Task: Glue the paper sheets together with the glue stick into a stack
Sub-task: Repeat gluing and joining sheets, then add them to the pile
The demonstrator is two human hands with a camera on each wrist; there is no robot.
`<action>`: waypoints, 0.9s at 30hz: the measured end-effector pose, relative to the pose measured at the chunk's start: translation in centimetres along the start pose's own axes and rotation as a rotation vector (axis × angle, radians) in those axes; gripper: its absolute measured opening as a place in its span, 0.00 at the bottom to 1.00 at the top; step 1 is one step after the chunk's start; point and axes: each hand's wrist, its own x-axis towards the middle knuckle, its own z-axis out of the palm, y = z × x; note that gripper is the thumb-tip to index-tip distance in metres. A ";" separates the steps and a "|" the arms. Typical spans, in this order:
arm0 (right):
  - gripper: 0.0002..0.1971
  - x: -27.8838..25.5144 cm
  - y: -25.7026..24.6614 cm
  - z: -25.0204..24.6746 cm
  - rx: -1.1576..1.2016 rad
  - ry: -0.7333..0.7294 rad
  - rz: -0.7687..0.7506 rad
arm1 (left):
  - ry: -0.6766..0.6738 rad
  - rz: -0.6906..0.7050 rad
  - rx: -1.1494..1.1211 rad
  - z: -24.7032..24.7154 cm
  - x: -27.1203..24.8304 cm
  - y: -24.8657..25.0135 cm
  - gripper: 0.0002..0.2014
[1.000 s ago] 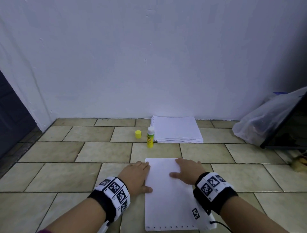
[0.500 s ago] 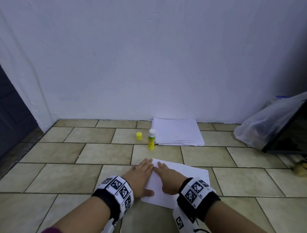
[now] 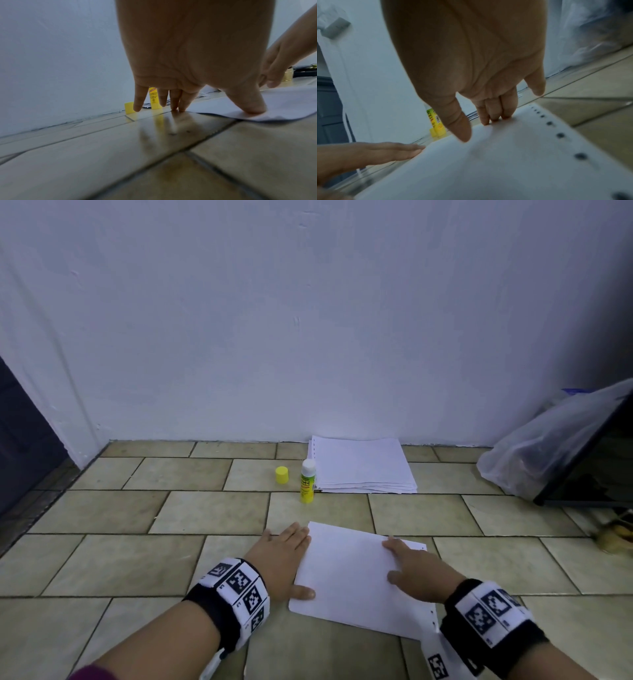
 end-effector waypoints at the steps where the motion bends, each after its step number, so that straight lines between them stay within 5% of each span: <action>1: 0.34 0.0 0.1 -0.2 0.003 -0.007 0.005 | 0.013 -0.009 -0.028 -0.2 0.0 0.0 0.48; 5: 0.37 0.9 -1.0 -0.7 -0.032 -0.017 -0.045 | 0.169 0.004 -0.096 -1.3 0.2 0.4 0.38; 10: 0.32 1.8 -3.3 0.1 -0.235 0.102 0.020 | 0.101 0.186 -0.049 -1.1 0.6 1.6 0.34; 14: 0.24 2.2 -5.8 0.6 -0.299 0.128 0.043 | 0.118 0.218 -0.016 -1.4 -0.1 1.6 0.29; 18: 0.24 2.4 -6.8 1.4 -0.272 0.168 -0.087 | 0.192 0.158 -0.162 -1.5 -0.1 1.4 0.20; 23: 0.35 2.4 -6.6 1.6 -0.254 0.139 -0.253 | 0.129 0.070 -0.105 -0.8 0.7 1.1 0.38; 27: 0.36 2.5 -5.5 0.8 -0.221 0.075 -0.203 | 0.081 0.073 -0.039 -1.0 0.7 0.8 0.38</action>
